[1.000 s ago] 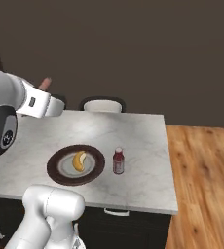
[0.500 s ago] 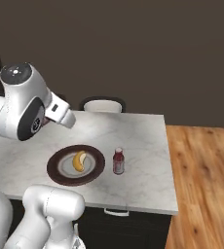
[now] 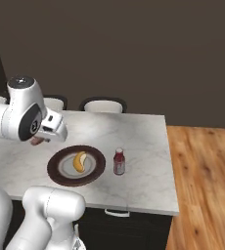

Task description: Move the hot dog bun to the plate on the dining table and place the condiment next to that plate. Then navigate to the fridge and take the sausage and place it on the plate as well.

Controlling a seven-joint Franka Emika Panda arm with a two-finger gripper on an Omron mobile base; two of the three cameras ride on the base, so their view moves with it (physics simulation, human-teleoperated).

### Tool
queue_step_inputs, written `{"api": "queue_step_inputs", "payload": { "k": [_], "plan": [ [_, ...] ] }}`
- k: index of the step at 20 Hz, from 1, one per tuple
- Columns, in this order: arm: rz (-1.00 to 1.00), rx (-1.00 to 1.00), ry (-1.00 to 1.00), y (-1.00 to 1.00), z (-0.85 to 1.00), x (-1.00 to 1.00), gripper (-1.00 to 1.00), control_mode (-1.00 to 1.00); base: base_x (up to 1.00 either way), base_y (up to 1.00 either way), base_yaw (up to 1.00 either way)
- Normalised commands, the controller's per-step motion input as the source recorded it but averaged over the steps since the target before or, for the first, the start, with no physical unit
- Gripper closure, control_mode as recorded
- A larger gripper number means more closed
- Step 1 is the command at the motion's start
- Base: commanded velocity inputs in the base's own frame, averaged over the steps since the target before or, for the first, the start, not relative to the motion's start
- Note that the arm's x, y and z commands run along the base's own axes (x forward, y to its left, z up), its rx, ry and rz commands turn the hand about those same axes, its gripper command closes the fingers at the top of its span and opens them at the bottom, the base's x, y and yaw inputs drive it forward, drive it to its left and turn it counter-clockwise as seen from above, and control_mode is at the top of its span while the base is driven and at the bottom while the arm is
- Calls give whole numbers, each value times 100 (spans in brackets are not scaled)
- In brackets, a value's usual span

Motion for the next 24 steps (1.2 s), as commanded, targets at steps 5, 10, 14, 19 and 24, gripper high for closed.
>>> {"api": "queue_step_inputs", "payload": {
  "k": [5,10,14,19,24],
  "plan": [
    [20,-15,6,27,-70,0,100,-100,0,0,0],
    [16,-3,4,-1,-54,20,100,-100,0,0,0],
    [12,0,2,-9,-44,31,100,-100,0,0,0],
    [7,0,7,0,-47,45,100,-100,0,0,0],
    [1,0,5,0,-43,49,100,-100,0,0,0]
  ]
}}
